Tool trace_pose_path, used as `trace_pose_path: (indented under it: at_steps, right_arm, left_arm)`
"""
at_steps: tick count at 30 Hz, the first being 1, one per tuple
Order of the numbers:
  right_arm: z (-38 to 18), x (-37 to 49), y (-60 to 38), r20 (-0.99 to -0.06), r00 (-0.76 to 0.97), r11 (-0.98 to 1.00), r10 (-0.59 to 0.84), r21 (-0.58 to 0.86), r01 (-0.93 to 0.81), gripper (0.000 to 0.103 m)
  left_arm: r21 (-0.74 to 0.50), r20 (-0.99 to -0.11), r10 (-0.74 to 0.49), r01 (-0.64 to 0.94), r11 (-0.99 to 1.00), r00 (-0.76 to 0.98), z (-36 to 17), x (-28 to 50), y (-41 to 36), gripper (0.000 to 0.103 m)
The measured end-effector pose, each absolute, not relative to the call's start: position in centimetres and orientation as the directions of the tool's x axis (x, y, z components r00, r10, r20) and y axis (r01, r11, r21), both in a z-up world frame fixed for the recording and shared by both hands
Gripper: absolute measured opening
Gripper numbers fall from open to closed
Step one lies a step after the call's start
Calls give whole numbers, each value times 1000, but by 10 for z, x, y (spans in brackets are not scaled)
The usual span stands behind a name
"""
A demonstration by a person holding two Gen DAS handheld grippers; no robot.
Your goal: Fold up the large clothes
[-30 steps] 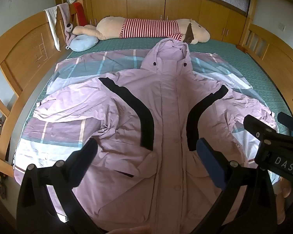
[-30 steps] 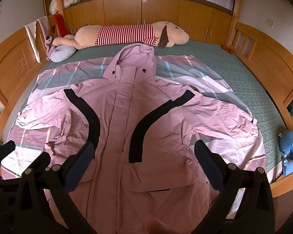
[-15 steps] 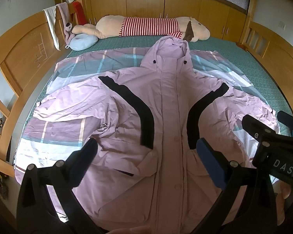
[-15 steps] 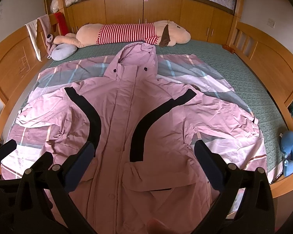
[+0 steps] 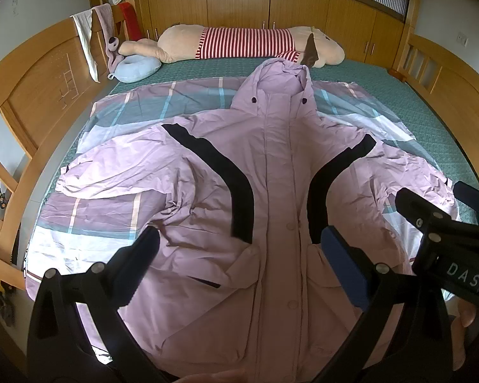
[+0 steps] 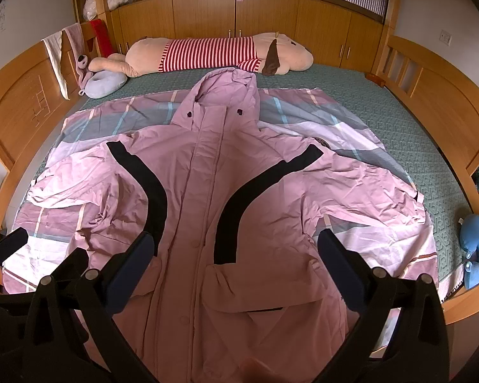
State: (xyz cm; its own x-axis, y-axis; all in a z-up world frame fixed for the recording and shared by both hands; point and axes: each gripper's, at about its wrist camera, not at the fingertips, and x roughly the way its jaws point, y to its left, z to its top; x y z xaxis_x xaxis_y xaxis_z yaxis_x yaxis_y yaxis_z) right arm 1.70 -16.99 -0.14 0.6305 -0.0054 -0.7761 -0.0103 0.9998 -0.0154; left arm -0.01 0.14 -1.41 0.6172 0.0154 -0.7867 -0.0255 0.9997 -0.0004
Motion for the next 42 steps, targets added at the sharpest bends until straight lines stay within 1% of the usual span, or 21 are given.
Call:
trace_pose_path:
  at_steps: [42]
  right_arm:
    - [-3,16,-167,-773,634,1000,-12,-21,-7,102]
  left_arm:
    - [0,-791,20,-32,999,611,-18,-6,7,101]
